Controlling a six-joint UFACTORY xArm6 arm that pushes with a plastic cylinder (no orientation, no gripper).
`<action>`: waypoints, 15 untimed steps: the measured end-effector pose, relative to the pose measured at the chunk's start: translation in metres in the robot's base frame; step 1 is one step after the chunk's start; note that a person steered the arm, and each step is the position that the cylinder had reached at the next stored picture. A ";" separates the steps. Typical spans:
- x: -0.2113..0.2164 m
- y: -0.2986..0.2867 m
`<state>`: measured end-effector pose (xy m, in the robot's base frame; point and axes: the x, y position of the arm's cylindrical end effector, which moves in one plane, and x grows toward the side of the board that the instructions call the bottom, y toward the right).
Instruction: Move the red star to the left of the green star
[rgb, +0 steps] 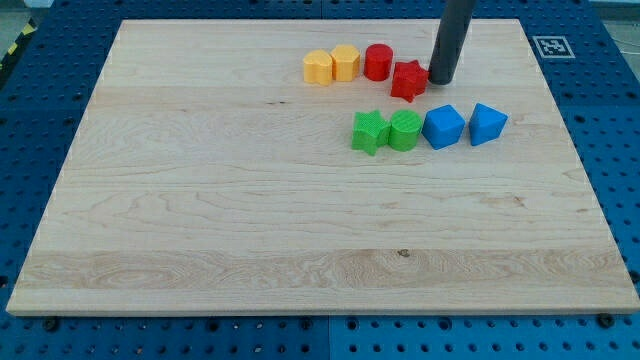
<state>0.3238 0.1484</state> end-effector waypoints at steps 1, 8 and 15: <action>0.002 -0.035; 0.015 -0.102; 0.019 -0.147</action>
<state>0.3428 0.0011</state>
